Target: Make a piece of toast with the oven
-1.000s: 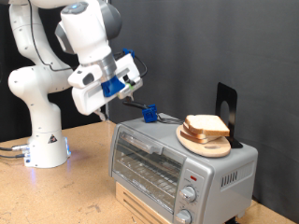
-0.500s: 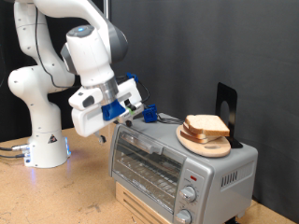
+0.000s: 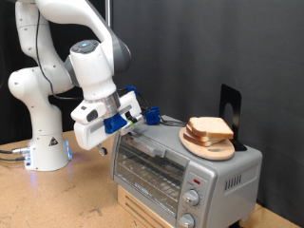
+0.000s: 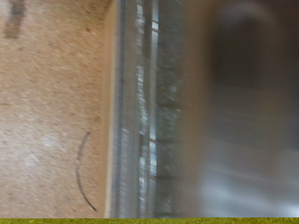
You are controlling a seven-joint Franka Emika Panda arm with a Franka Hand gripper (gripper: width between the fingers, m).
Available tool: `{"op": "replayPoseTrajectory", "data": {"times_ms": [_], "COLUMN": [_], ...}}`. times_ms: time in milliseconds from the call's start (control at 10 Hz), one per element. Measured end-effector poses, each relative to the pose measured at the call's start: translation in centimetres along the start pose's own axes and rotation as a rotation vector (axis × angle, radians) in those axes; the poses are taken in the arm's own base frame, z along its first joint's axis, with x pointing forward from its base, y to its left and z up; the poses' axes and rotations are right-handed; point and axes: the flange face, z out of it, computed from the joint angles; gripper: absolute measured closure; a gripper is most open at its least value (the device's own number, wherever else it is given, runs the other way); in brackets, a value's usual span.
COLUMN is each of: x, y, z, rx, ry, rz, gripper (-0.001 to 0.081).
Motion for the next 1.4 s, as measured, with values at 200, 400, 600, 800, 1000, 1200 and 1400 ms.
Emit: {"op": "replayPoseTrajectory", "data": {"times_ms": [200, 400, 600, 800, 1000, 1200, 1400], "x": [1.0, 1.6, 1.5, 1.4, 0.7, -1.0, -1.9], "y": [1.2, 1.7, 1.7, 1.6, 0.8, -0.5, -1.4], "z": [-0.2, -0.4, -0.3, -0.3, -0.4, -0.9, -2.2], "rx": [-0.013, -0.004, 0.004, 0.004, 0.009, 0.022, 0.057], "ry": [0.042, 0.057, 0.05, 0.041, 0.02, -0.014, -0.017], "rz": [0.008, 0.03, 0.039, 0.033, 0.012, -0.015, 0.001], "gripper": [-0.0002, -0.0002, -0.0002, -0.0002, -0.0002, -0.0002, -0.0002]}}
